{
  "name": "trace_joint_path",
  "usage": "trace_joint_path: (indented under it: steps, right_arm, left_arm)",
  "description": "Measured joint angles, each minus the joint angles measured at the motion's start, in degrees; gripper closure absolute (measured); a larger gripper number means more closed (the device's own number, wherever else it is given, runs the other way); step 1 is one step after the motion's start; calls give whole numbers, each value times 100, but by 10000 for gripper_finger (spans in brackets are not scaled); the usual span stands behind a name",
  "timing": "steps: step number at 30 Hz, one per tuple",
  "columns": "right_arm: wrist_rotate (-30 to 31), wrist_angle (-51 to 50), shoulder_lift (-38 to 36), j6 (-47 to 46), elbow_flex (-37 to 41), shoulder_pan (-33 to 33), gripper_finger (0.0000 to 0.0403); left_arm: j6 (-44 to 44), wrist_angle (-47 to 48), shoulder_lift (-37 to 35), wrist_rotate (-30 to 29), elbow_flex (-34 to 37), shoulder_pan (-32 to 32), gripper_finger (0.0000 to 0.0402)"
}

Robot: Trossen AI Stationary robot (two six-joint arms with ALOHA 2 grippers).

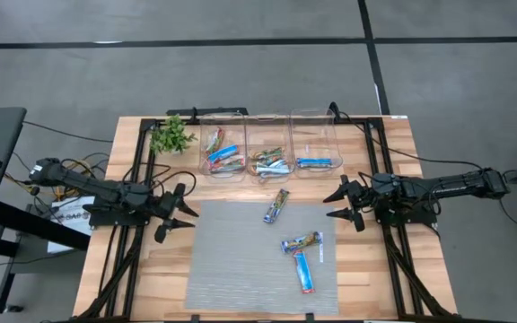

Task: Pick and place Granola Bars by type
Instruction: Put the red granola bar into the left transparent bin

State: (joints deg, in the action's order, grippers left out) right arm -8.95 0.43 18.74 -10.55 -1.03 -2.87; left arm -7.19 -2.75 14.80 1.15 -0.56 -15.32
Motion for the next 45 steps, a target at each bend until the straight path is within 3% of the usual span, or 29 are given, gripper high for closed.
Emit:
trace_joint_path:
  steps: [12,21,29,45]
  right_arm:
    - [0,-1,0,0,-1,0,177]
    - [0,-1,0,0,-1,-2,177]
    - [0,-1,0,0,0,-2,177]
    - [0,-1,-1,0,-1,-1,177]
  left_arm:
    - [1833,95,-1216,-167,4,769,253]
    - [2971,3,-1472,-195,9,1550,253]
    - [2920,0,-1470,-209,13,2159,253]
    - [2904,85,-1452,-186,15,2180,253]
